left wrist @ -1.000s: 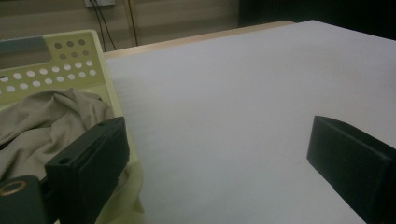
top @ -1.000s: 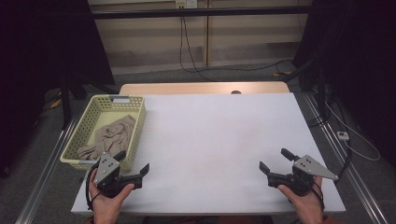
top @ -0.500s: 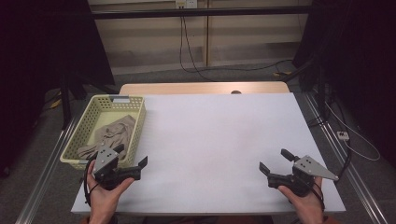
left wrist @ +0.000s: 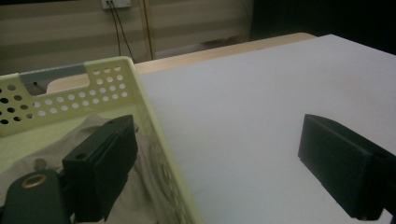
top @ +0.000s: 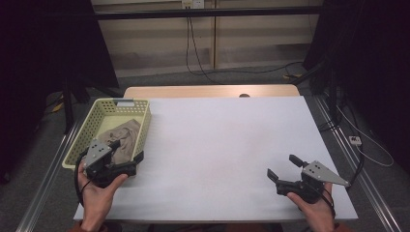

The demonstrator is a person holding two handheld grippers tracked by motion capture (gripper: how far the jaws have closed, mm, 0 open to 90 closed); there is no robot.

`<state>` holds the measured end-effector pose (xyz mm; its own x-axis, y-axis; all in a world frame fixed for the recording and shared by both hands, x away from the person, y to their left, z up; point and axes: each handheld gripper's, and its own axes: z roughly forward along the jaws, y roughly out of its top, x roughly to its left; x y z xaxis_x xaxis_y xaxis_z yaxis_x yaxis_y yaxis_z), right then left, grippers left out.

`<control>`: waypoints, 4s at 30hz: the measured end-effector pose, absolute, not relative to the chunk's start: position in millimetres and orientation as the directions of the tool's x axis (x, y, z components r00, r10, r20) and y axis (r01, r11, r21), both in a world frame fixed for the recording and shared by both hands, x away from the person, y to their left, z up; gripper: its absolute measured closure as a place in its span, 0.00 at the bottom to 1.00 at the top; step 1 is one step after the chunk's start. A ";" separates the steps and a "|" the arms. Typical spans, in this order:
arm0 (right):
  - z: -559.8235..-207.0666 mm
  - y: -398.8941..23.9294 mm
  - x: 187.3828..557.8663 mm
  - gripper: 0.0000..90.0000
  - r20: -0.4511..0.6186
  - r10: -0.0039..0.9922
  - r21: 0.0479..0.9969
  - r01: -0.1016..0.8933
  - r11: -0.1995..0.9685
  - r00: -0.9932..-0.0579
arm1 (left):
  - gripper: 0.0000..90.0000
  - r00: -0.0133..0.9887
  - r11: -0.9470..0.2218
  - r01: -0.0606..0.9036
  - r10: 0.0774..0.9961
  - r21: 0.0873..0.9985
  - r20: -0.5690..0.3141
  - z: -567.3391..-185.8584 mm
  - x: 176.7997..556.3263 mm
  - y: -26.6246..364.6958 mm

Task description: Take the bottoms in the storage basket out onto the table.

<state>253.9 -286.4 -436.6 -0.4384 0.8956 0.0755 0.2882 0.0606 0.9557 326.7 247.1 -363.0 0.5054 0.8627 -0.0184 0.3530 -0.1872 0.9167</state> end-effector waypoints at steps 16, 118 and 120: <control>-435.3 -283.4 253.3 0.06 0.076 0.895 0.956 0.288 0.061 -0.439 | 0.10 0.488 -0.214 0.483 0.871 0.849 -0.058 -352.0 366.2 273.8; -436.1 -283.1 252.8 0.07 0.069 0.887 0.954 0.291 0.076 -0.457 | 0.69 0.355 -0.321 0.898 0.932 0.300 -0.067 -420.1 500.2 282.9; -435.9 -283.3 252.9 0.07 0.068 0.887 0.954 0.289 0.075 -0.456 | 0.70 0.345 -0.307 0.902 0.935 0.303 -0.080 -419.5 500.6 285.1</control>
